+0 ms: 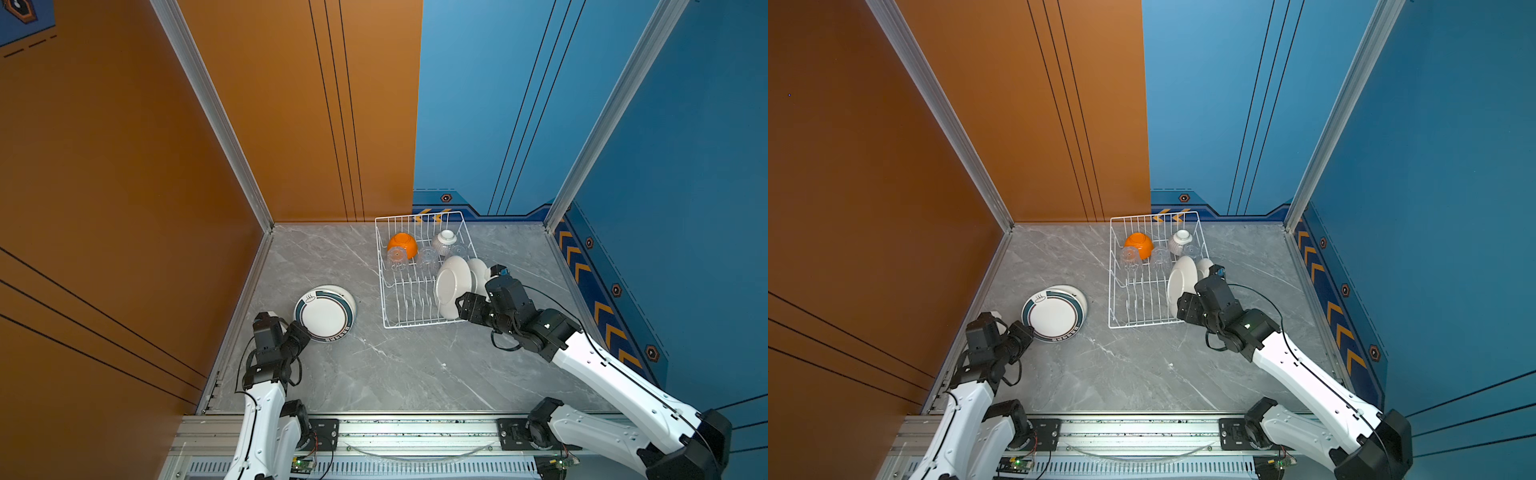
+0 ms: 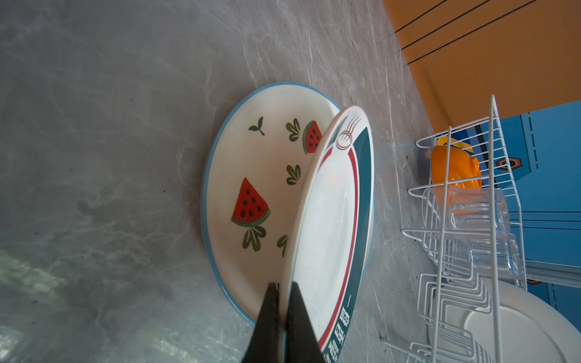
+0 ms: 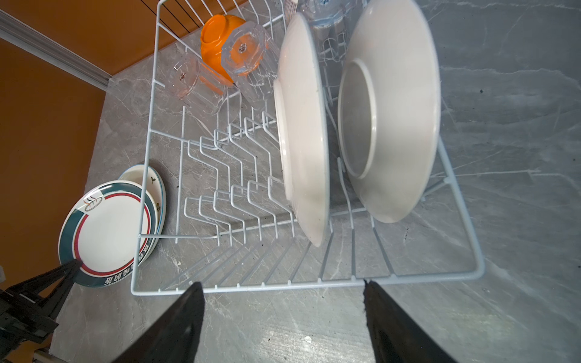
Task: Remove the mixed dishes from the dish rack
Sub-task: 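Lower the green-rimmed plate flat onto the watermelon-print plate and open the left gripper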
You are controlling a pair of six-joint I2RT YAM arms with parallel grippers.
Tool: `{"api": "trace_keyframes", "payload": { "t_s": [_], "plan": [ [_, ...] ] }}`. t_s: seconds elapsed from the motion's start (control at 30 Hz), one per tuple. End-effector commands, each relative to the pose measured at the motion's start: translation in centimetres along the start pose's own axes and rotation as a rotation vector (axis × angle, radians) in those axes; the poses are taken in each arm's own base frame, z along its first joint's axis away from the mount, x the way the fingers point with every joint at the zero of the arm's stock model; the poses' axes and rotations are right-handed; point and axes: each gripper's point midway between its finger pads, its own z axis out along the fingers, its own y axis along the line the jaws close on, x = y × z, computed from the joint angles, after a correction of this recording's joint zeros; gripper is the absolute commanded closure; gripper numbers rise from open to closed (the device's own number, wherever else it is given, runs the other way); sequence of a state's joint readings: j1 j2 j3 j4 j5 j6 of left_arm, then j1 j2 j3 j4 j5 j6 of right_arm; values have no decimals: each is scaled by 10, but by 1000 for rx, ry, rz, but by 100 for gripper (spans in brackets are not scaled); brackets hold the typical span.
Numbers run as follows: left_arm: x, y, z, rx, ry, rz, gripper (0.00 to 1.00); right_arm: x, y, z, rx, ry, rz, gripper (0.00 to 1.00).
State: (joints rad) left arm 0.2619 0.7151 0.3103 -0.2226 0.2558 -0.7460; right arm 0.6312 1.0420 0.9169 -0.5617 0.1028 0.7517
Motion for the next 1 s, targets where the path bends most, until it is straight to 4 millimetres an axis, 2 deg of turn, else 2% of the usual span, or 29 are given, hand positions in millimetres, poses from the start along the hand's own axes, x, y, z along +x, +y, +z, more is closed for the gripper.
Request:
{"api": "trace_keyframes", "payload": {
  "t_s": [0.0,0.17,0.2,0.3,0.4,0.5,0.67,0.7,0.8,0.9,0.97],
  "plan": [
    [-10,-8,-1,23,-25,22,100,6,-7,4,42,13,1,20],
    [-18,-13,0,35,-48,27,100,5,-7,6,48,15,0,20],
    [-18,-13,1,30,-47,27,93,5,-6,6,48,16,0,20],
    [-19,-11,2,16,-43,29,82,5,-5,7,49,19,0,20],
    [-20,-10,3,8,-40,31,59,4,-5,7,48,17,2,20],
    [-20,-10,4,3,-41,31,43,4,-5,6,47,13,5,20],
    [-22,-12,1,3,-42,34,21,3,-5,4,46,7,7,20],
    [-17,-8,0,-17,-20,30,16,2,-4,4,45,7,7,20],
    [-16,-8,-2,-19,-19,32,6,1,-4,5,47,5,7,19],
    [-16,-13,-6,1,-19,30,1,1,-4,5,49,6,6,19],
    [-16,-17,-9,18,-19,32,2,2,-5,6,53,9,5,19]
  ]
}}
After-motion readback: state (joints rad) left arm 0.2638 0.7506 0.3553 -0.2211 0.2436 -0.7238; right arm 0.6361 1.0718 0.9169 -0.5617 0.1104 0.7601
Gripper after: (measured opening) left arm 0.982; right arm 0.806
